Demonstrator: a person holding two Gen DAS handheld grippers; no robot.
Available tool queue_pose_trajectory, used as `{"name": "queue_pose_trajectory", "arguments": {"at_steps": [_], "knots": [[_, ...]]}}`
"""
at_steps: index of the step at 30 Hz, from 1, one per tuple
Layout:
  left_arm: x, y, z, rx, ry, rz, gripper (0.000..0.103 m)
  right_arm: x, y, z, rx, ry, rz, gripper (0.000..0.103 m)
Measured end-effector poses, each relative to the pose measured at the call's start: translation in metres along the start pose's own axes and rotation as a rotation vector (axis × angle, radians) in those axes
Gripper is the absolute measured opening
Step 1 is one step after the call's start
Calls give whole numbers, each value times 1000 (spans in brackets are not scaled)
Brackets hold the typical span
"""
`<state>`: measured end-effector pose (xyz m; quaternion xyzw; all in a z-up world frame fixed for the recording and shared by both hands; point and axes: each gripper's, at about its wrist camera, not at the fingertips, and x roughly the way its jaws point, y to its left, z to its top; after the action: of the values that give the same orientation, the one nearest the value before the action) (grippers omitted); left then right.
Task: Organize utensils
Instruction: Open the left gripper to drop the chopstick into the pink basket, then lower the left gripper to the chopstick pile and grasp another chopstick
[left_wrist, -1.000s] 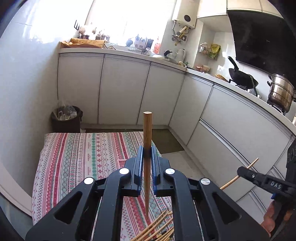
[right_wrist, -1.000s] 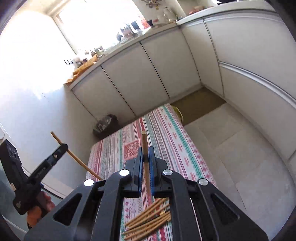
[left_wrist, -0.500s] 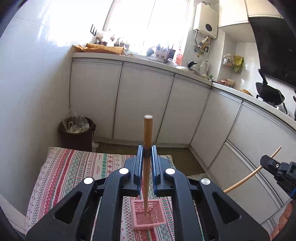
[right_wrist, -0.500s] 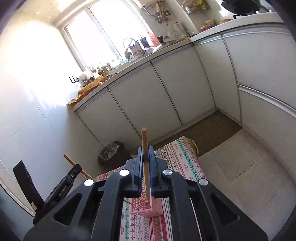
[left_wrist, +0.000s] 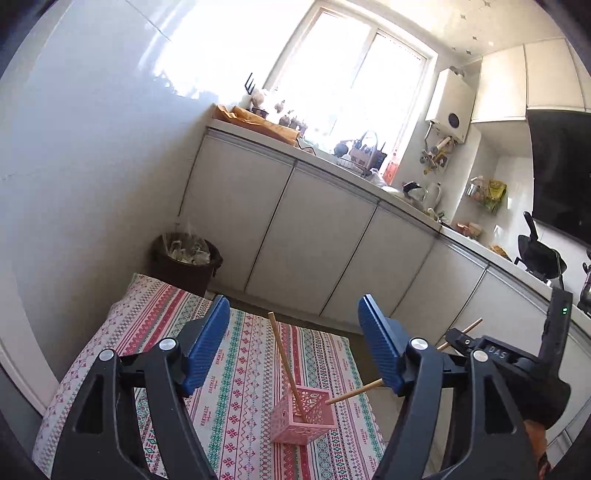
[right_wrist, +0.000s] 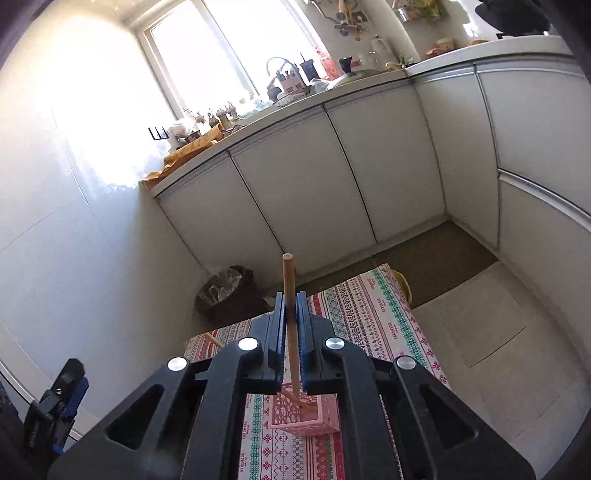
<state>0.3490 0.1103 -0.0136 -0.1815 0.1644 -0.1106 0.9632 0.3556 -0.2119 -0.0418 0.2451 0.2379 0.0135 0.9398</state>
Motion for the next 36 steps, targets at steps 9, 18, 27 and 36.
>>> {"name": "queue_pose_trajectory", "arguments": {"at_steps": [9, 18, 27, 36], "knots": [[7, 2, 0, 32, 52, 13, 68, 33, 17, -18, -99, 72, -66, 14], [13, -16, -15, 89, 127, 16, 77, -15, -4, -23, -87, -8, -147, 60], [14, -44, -38, 190, 205, 32, 96, -60, -30, -48, -93, -47, -236, 88], [56, -79, -113, 512, 581, 14, 96, -120, -82, -118, -108, 37, -317, 96]]}}
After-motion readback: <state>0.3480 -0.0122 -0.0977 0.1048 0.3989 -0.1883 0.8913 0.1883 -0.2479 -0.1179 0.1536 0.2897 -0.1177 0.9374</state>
